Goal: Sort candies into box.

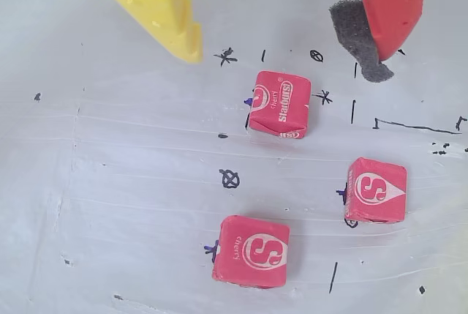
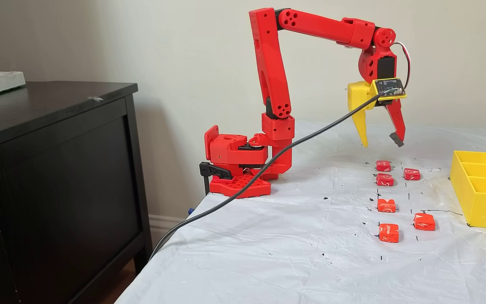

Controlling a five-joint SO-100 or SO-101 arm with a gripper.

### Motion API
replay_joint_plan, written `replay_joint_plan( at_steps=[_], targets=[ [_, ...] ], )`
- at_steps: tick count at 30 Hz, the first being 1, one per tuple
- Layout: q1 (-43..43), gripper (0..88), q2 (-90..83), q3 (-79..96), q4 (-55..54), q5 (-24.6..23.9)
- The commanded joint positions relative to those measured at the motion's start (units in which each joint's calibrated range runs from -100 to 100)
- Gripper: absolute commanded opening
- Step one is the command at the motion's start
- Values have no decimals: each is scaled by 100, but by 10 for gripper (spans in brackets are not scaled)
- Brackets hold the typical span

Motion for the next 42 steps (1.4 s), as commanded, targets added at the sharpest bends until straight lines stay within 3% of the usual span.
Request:
replay_joint_plan(
  at_steps=[1,32,36,41,42],
  targets=[
    [-114,330,39,-212,-108,29],
    [-196,307,1320,-193,-665,78],
    [-223,247,1455,-303,-608,59],
    [-241,2,1455,-321,-640,0],
    [-250,2,1455,-312,-640,0]
  ],
)
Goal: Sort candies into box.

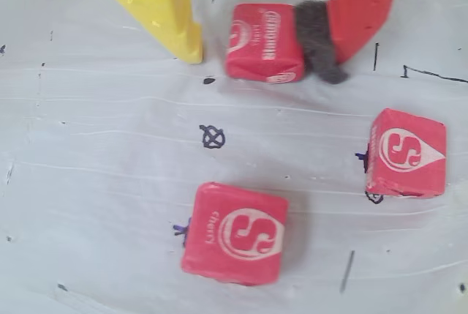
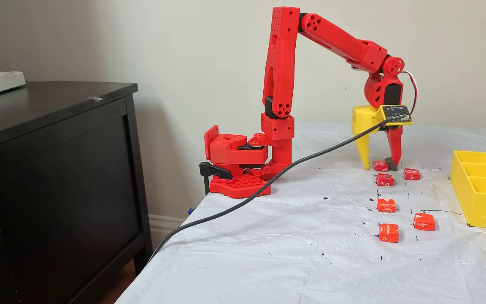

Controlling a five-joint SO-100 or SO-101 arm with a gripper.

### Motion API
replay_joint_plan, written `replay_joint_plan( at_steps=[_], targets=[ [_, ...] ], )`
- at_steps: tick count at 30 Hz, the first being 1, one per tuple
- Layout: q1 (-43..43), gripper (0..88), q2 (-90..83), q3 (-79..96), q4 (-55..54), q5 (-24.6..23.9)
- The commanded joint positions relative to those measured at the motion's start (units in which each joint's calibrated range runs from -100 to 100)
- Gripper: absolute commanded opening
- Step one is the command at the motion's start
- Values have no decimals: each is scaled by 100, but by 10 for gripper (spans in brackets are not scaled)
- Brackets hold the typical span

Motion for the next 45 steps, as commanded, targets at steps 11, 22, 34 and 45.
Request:
replay_joint_plan(
  at_steps=[11,22,34,45],
  targets=[
    [21,2,-539,-181,173,-15],
    [402,2,-1446,-1028,1090,147],
    [1280,2,-1633,-2521,1671,537],
    [1824,2,-1344,-2557,66,860]
  ],
)
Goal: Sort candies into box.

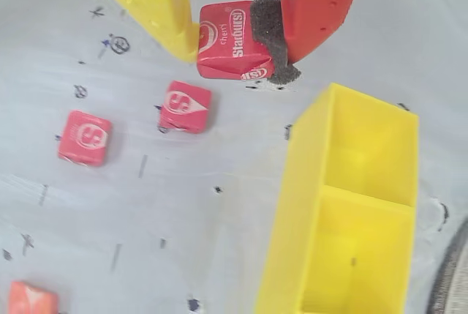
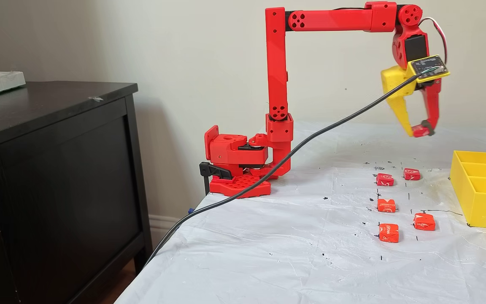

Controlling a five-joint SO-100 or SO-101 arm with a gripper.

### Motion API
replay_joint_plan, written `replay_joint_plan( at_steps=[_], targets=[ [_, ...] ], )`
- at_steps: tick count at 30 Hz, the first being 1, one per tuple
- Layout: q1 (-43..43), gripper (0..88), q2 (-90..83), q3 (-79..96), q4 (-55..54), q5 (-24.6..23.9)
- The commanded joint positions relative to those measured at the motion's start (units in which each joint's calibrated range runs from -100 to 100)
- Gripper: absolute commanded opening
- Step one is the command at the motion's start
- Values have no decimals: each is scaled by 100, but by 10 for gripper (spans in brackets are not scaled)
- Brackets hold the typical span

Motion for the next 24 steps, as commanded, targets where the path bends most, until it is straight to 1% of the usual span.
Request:
replay_joint_plan(
  at_steps=[1,5,13,24],
  targets=[
    [94,2,-284,-622,-810,112],
    [148,2,-89,-750,-1088,78],
    [157,2,276,-386,-2267,112],
    [49,2,624,-222,-2553,117]
  ],
)
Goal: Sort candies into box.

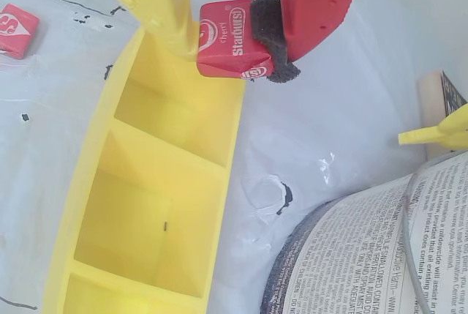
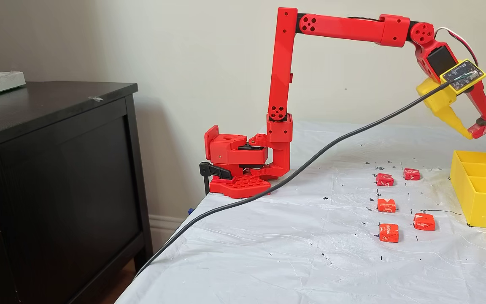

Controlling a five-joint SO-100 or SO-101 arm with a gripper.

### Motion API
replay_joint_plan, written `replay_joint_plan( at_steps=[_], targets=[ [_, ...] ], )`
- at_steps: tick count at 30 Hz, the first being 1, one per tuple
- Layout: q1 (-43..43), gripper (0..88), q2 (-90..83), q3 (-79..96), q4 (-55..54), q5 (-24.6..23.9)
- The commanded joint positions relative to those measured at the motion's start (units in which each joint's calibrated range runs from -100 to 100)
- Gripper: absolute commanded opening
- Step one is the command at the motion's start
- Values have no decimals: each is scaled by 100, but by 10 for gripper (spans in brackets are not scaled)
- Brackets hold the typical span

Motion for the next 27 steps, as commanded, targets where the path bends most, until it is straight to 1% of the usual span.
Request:
replay_joint_plan(
  at_steps=[1,17,19,20,22,24,27],
  targets=[
    [-106,2,-131,-134,-254,73],
    [-160,1,98,39,-377,127],
    [-187,15,81,75,-377,171],
    [-187,57,81,85,-353,171],
    [-196,180,64,85,-320,195],
    [-206,259,47,85,-287,225],
    [-206,296,13,85,-254,210]
  ],
)
